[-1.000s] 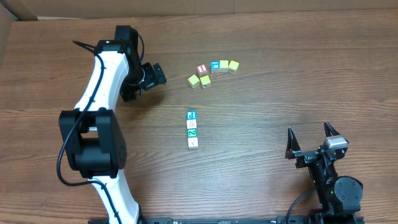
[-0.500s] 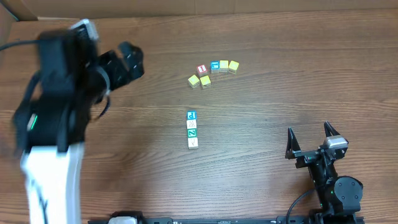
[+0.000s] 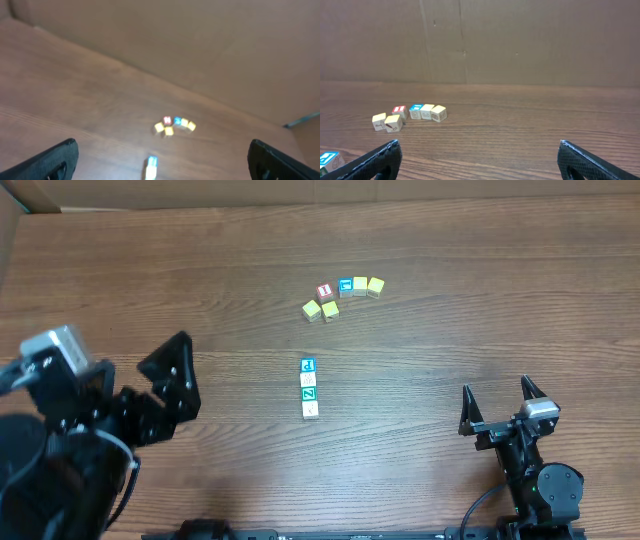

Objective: Flip 4 blocks

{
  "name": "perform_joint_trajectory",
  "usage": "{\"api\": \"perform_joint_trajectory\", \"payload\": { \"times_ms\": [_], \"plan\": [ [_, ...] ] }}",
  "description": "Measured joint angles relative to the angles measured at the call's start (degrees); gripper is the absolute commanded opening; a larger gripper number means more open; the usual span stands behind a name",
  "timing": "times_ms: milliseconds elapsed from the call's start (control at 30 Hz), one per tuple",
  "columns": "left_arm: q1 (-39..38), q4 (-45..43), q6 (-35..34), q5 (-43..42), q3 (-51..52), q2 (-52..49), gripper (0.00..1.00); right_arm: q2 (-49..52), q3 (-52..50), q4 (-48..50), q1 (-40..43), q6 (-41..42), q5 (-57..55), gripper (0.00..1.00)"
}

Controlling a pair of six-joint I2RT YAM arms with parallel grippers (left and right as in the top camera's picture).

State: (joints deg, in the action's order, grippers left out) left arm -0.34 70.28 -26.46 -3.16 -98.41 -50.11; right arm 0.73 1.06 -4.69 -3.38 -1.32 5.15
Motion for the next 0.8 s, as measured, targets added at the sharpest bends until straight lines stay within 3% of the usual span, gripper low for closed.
{"api": "perform_joint_trajectory", "payload": {
  "times_ms": [200,367,567,800],
  "plan": [
    [0.00,8.98,0.02,3.21,0.59,7.26,1.00,0.00,0.00,0.04,0.00,-0.02,0.00,1.00],
    [0.00,6.67,0.02,4.90,8.22,16.24,1.00,0.00,0.00,0.04,0.02,-0.02,0.02,1.00],
    [0.00,-8.33,0.00,5.64,23.47,26.80,1.00,0.00,0.00,0.00,0.00,-0.04,0.00,1.00],
    [-0.46,-39.60,0.00,5.57,43.04,39.34,1.00,0.00,0.00,0.00,0.00,-0.11,0.00,1.00]
  ]
}}
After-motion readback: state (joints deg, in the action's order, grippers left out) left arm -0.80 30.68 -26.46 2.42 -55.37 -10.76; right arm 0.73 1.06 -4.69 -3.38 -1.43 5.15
